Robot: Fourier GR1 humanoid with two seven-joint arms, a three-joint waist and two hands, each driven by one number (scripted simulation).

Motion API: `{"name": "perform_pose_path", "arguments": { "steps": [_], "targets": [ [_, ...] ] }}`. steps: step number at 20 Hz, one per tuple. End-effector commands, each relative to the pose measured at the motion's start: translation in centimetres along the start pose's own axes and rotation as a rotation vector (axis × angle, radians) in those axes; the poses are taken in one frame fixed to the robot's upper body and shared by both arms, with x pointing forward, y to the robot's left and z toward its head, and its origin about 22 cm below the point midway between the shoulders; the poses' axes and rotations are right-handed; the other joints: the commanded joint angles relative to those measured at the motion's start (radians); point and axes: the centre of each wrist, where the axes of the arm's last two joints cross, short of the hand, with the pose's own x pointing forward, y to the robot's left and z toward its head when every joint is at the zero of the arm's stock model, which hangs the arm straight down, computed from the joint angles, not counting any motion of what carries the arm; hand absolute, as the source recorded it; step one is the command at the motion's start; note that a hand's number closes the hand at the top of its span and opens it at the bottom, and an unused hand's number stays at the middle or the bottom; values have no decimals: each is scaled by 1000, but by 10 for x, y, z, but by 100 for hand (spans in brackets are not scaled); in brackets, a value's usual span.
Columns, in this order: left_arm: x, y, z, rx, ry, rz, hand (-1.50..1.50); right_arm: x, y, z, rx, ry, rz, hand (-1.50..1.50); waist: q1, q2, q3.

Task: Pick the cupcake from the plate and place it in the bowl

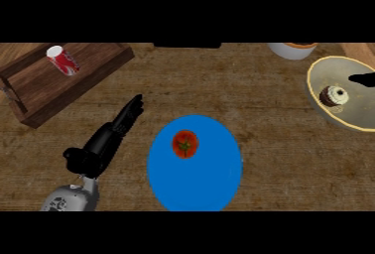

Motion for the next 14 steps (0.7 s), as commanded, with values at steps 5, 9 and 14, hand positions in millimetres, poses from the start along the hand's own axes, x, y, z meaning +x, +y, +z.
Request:
{"name": "perform_pose_path", "arguments": {
  "steps": [5, 9, 14],
  "targets": [
    [-9, -1, 11, 7, 13, 16, 0, -44, -37, -1, -149, 125, -250, -150, -18, -7, -1],
    [1, 11, 7, 24, -3, 8, 0, -94, -87, 6, -205, 154, -315, -150, -26, -8, -1],
    [7, -1, -12, 13, 12, 14, 0, -146, -118, 28, -285, 149, -368, -150, -29, -5, 0]
  ]
}}
